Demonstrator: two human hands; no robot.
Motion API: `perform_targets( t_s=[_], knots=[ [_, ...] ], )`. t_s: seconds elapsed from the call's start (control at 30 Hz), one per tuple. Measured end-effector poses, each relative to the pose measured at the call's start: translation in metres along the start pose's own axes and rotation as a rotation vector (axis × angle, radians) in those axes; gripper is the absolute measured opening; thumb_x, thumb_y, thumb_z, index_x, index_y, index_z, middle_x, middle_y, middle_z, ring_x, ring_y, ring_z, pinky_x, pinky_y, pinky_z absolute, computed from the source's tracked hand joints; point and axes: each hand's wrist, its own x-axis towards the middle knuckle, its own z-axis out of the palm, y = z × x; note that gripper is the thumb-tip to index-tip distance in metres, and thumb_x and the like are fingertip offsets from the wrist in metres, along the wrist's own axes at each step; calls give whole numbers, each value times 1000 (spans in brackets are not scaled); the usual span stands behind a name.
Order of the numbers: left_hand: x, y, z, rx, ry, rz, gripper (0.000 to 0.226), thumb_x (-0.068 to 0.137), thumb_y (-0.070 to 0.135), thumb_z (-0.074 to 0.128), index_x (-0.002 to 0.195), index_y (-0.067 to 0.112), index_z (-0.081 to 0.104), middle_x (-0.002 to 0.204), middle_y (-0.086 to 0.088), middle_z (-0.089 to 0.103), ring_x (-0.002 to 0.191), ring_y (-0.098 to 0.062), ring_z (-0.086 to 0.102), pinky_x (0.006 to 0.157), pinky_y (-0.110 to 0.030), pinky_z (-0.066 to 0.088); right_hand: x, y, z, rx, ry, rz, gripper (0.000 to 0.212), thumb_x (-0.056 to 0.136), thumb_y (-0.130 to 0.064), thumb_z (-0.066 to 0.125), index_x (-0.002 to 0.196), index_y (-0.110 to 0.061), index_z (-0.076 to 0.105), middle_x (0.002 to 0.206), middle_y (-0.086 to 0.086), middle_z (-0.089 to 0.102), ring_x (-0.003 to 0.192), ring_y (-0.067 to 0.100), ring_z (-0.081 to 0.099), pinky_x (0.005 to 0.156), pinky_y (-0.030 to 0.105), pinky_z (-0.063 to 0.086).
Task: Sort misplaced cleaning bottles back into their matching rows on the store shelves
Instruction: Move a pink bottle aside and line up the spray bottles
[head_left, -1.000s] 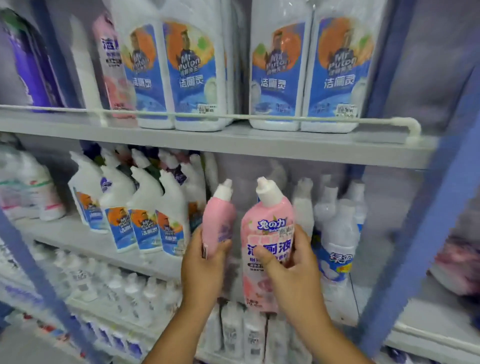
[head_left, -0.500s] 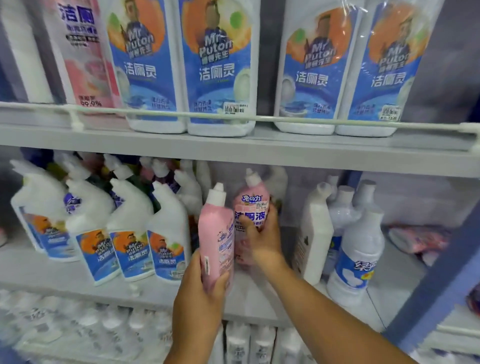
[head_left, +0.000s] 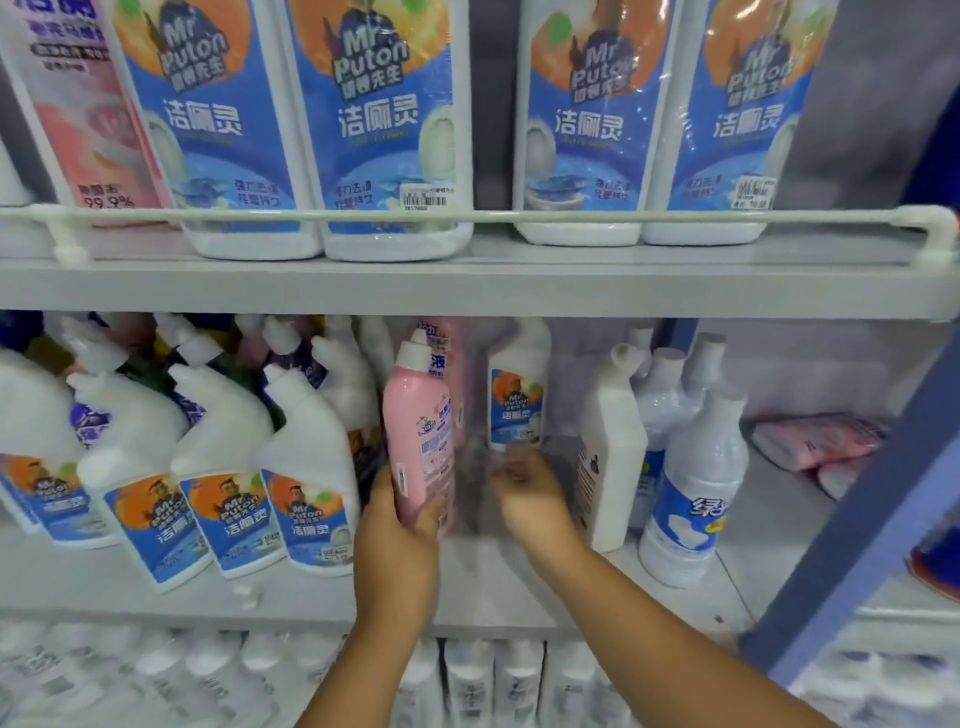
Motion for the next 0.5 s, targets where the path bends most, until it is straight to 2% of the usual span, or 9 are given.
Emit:
perform_targets(
  t_s=[0.03, 0.1, 0.23, 0.3, 0.37, 0.43, 0.5],
  knots=[
    [6, -2, 4, -2, -5, -5, 55, 92, 20, 73, 141, 32, 51, 124, 6, 69, 106, -18, 66, 89, -34, 53, -19, -2, -12, 17, -15, -3, 21, 95, -13, 59, 114, -23, 63, 102, -2, 69, 90, 16, 65, 73, 16, 50],
    [18, -2, 12, -8, 1, -8, 54, 92, 17, 73, 141, 28, 53, 123, 3, 71, 104, -20, 67, 87, -32, 51, -53, -3, -39, 31, -98, -11, 17, 96, -11, 60, 104, -24, 67, 98, -2, 74, 91, 20, 71, 80, 25, 57],
    [36, -7, 23, 2, -17, -53, 46, 93, 19, 72, 137, 25, 57, 116, 6, 71, 101, -21, 67, 84, -31, 48, -112, -14, -114, 97, -239, 47, 17, 97, -3, 61, 108, -12, 70, 99, 8, 77, 89, 25, 75, 79, 32, 61],
    [34, -8, 21, 1, -23, -107, 44, 91, 28, 74, 133, 22, 60, 117, -2, 74, 105, -25, 70, 87, -33, 49, -138, -19, -157, 110, -269, 42, 15, 94, -2, 65, 106, -9, 72, 98, 12, 77, 88, 27, 75, 79, 32, 60],
    [14, 3, 26, -16, 26, -127, 43, 88, 31, 77, 126, 19, 62, 114, -7, 74, 105, -29, 70, 86, -36, 49, -159, -24, -202, 123, -285, 20, 17, 87, -16, 76, 103, -11, 76, 100, 14, 77, 91, 29, 75, 82, 34, 60],
    [-21, 28, 31, -95, 88, -134, 41, 88, 29, 79, 124, 21, 61, 115, -2, 68, 103, -25, 65, 86, -37, 46, -169, -28, -241, 124, -272, -1, 48, 66, -45, 90, 101, -14, 79, 102, 17, 77, 90, 31, 75, 83, 37, 61],
    [-70, 64, 48, -191, 97, -104, 44, 85, 35, 81, 123, 28, 61, 120, 4, 65, 102, -19, 63, 87, -34, 48, -170, -22, -282, 144, -190, -21, 68, 51, -57, 93, 101, -14, 78, 101, 20, 76, 86, 32, 74, 78, 38, 62]
  ],
)
